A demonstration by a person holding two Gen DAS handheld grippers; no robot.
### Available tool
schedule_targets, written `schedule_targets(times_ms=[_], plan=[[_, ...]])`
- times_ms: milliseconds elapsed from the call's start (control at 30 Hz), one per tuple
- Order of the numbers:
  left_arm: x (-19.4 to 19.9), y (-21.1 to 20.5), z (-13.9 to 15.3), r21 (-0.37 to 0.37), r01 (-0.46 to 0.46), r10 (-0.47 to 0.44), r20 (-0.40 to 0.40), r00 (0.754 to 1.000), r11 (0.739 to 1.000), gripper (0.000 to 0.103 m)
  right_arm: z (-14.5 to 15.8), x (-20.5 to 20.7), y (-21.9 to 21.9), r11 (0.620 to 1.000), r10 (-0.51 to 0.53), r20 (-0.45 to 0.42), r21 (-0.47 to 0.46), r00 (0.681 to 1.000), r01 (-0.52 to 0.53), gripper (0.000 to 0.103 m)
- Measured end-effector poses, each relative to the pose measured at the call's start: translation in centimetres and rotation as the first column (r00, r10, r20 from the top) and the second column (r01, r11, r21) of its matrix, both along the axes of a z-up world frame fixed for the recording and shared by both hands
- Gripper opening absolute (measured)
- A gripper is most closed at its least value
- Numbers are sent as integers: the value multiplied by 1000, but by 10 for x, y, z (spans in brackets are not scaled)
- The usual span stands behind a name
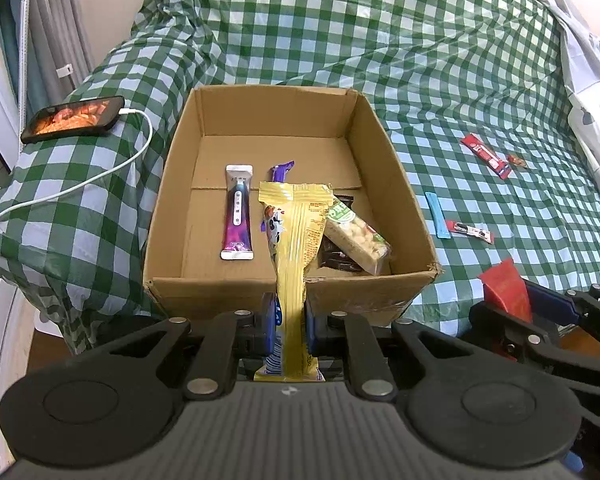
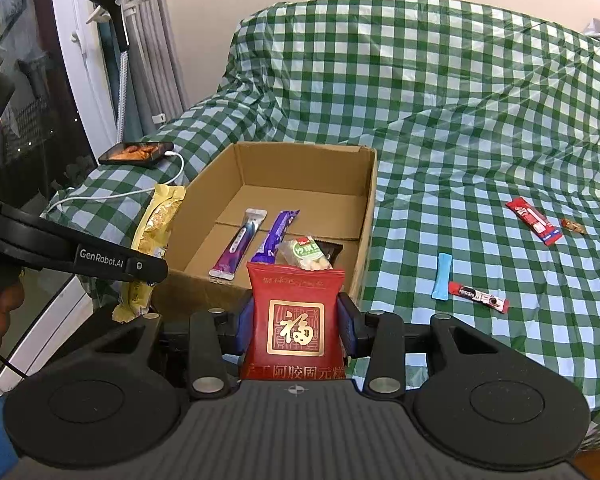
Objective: Organize snacks
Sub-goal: 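Carry the yellow bar and red candy packet over the box with both tools, then open both tools to drop the yellow bar and red packet into the box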
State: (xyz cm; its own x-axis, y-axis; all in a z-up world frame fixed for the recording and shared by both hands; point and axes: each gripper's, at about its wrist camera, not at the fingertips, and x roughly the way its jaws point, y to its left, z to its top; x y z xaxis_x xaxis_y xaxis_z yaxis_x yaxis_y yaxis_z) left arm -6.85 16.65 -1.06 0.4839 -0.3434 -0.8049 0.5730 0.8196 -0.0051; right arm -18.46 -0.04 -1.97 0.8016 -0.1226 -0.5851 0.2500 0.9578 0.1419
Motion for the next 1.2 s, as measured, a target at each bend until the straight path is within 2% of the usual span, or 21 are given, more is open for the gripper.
schedule_targets(times_ms=[300,633,1200], plan=[[24,0,-1,-10,-28,28,3,1000,1000,16,6,21,-7,1000,-22,7,3,1000,22,44],[62,-2,0,-18,-63,63,2,998,998,16,11,62,-11,1000,3,3,-2,1000,-3,44],[128,-18,-15,12,-90,90,-28,996,996,16,-2,133,-23,1000,22,-40,-1,999,-22,44]])
